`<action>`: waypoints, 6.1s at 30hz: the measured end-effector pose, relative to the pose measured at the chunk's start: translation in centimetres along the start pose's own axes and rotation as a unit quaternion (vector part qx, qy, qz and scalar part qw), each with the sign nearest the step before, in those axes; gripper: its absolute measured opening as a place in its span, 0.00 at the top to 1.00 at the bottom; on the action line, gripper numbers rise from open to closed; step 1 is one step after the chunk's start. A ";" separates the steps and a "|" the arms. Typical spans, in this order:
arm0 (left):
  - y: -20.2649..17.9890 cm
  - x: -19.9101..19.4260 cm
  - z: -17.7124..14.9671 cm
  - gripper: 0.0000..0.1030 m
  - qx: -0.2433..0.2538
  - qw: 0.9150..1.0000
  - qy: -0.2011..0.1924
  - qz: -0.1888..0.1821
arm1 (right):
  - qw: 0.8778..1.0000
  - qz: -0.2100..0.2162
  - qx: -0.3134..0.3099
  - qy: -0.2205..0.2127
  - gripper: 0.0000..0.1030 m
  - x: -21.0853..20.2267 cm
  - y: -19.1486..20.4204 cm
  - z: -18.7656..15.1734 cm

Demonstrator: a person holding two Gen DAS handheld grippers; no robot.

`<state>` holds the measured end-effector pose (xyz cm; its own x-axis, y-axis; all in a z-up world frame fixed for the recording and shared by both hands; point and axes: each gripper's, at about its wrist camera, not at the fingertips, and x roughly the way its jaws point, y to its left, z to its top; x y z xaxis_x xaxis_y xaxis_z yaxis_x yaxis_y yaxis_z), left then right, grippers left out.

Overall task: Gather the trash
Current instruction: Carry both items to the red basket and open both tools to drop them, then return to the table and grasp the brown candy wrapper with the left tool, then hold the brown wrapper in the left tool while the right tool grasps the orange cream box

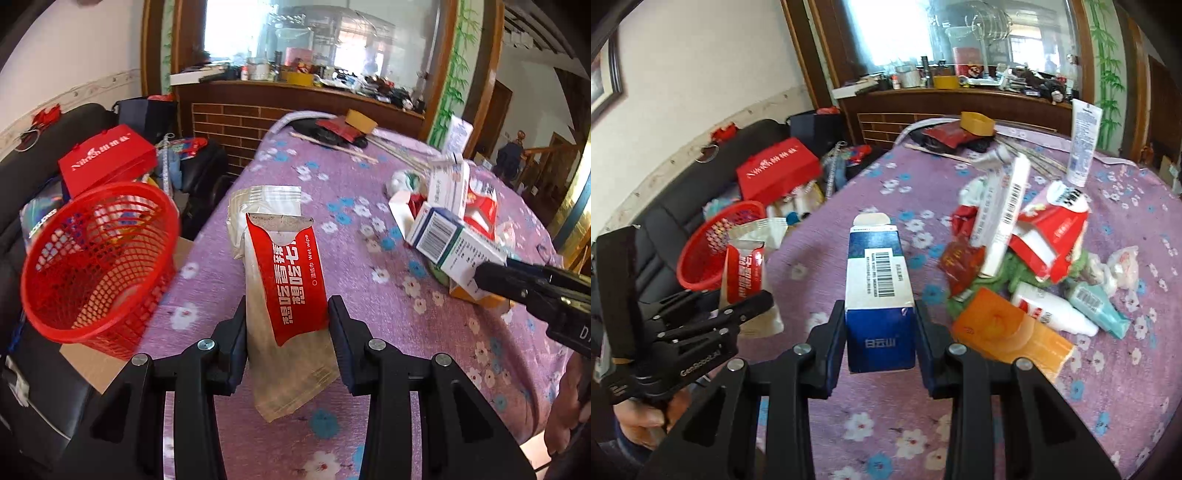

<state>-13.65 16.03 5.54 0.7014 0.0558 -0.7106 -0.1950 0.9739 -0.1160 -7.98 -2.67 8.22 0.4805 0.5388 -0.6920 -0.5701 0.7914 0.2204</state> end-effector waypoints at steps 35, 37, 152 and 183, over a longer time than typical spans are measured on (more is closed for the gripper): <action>14.1 -0.9 2.0 0.00 -0.145 0.989 -0.024 0.027 | 0.991 0.128 -0.030 0.025 0.49 6.8 11.9 6.0; 11.6 -0.5 1.9 0.00 -0.118 0.993 -0.022 0.018 | 0.993 0.117 -0.023 0.017 0.49 5.4 10.2 5.1; -4.9 10.5 3.2 0.00 -0.089 0.955 0.189 -0.211 | 0.988 -0.093 -0.102 0.074 0.39 1.1 -4.4 -5.1; -3.7 12.1 4.8 0.00 -0.172 0.942 0.218 -0.189 | 0.999 -0.046 -0.013 0.007 0.59 -1.9 -8.0 -4.9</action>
<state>-1.15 14.17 0.71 0.4310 -0.4499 -0.7822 -0.2518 0.7724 -0.5831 -7.60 -11.48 4.42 0.5228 0.4593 -0.7181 -0.5405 0.8301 0.1374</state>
